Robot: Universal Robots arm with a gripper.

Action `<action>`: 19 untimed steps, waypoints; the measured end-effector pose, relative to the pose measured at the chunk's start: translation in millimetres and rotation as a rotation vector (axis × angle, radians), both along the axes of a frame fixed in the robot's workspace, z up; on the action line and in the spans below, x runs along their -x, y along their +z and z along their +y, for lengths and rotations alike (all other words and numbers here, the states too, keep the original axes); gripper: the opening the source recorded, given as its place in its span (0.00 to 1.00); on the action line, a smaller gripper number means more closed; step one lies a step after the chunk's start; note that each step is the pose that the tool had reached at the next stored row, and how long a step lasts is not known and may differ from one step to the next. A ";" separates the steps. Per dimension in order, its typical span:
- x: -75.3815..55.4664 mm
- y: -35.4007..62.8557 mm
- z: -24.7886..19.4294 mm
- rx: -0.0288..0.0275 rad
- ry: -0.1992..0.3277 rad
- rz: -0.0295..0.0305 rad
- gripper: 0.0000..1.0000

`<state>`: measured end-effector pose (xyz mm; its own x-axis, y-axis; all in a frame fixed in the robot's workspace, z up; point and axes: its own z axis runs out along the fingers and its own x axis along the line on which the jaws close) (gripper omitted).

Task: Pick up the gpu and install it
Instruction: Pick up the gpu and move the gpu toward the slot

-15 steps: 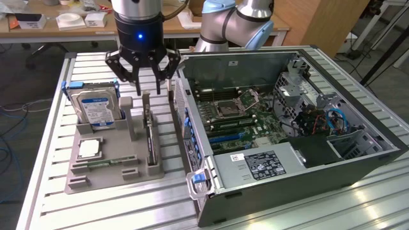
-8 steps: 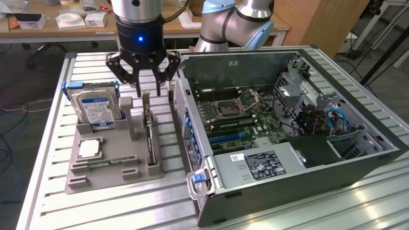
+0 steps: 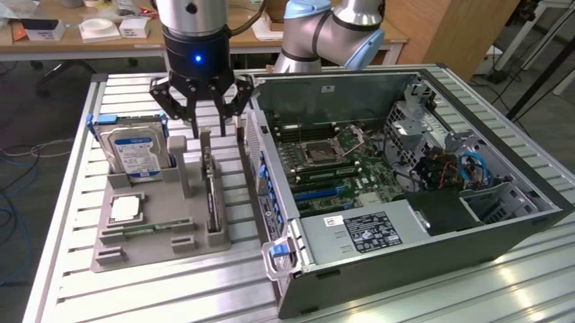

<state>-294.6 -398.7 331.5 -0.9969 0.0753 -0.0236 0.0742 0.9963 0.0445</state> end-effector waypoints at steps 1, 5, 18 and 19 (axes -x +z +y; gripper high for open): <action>0.0 -0.6 0.0 0.0000 0.000 -0.0001 0.47; 0.0 -2.8 0.0 0.0000 0.000 0.0000 0.47; 0.0 -10.0 0.0 0.0000 0.000 0.0000 0.47; 0.0 -10.6 0.0 0.0000 0.000 0.0000 0.47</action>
